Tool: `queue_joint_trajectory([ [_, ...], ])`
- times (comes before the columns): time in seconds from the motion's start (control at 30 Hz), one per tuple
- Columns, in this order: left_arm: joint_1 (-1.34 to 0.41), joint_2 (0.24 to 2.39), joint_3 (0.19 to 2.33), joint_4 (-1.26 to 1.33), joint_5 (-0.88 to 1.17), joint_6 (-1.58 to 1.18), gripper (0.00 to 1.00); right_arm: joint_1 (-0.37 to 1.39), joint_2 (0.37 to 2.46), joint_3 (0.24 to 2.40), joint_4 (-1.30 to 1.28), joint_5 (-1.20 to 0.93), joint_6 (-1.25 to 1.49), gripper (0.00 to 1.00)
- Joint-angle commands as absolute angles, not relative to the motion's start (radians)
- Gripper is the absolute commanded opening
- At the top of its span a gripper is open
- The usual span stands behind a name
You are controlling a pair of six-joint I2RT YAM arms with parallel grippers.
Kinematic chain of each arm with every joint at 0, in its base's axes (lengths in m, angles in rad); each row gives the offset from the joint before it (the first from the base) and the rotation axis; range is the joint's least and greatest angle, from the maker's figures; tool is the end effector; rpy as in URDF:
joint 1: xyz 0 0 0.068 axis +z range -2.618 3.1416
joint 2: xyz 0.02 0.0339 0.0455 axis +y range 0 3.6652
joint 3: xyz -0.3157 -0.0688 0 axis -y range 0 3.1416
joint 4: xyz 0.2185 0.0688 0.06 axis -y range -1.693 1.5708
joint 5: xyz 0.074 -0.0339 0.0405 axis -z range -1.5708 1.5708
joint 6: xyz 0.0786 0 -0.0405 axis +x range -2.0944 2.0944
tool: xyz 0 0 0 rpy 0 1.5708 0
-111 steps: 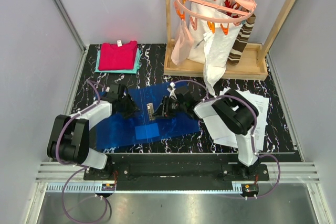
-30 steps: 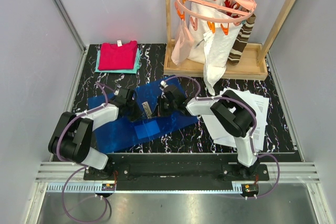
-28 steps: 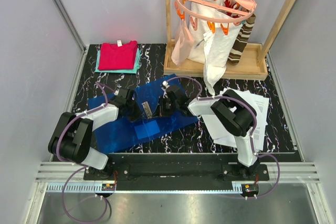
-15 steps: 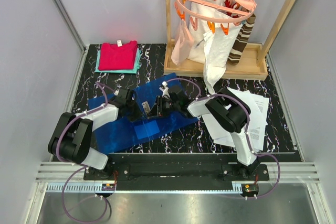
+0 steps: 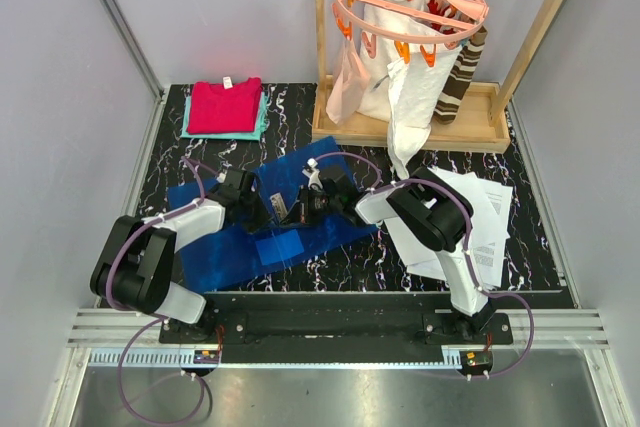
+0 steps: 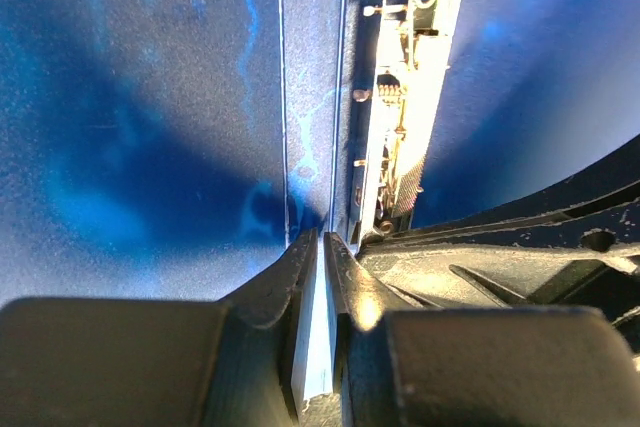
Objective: Put the files into the folder
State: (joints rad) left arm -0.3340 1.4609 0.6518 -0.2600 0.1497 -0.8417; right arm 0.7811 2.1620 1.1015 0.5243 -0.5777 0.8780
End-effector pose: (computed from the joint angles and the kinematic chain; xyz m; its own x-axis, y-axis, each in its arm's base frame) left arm 0.2348 -0.0939 0.1776 -0.8441 -0.4877 -0.2229 -0.3566 0.8210 -0.4458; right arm 0.3073 0.3651 0.1428 -0.9421 -0.0263 -0.3344 -0.3105 0.4456 0.8397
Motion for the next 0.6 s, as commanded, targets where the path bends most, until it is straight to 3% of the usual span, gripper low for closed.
queue_joint_trajectory([
  [0.0,-0.339,1.447,0.626,-0.42,0.081,-0.799,0.16,0.785,2.158,1.121,0.499,-0.557,0.848,0.0],
  [0.17,-0.336,1.422,0.696,-0.442,0.046,-0.821,0.21,0.785,2.131,1.114,0.431,-0.506,0.836,0.0],
  [0.33,-0.334,1.604,0.762,-0.511,0.009,-0.798,0.17,0.801,2.152,1.166,0.175,-0.353,0.792,0.0],
  [0.57,-0.334,1.624,0.752,-0.502,0.005,-0.799,0.16,0.828,2.171,1.129,-0.064,-0.112,0.773,0.0],
])
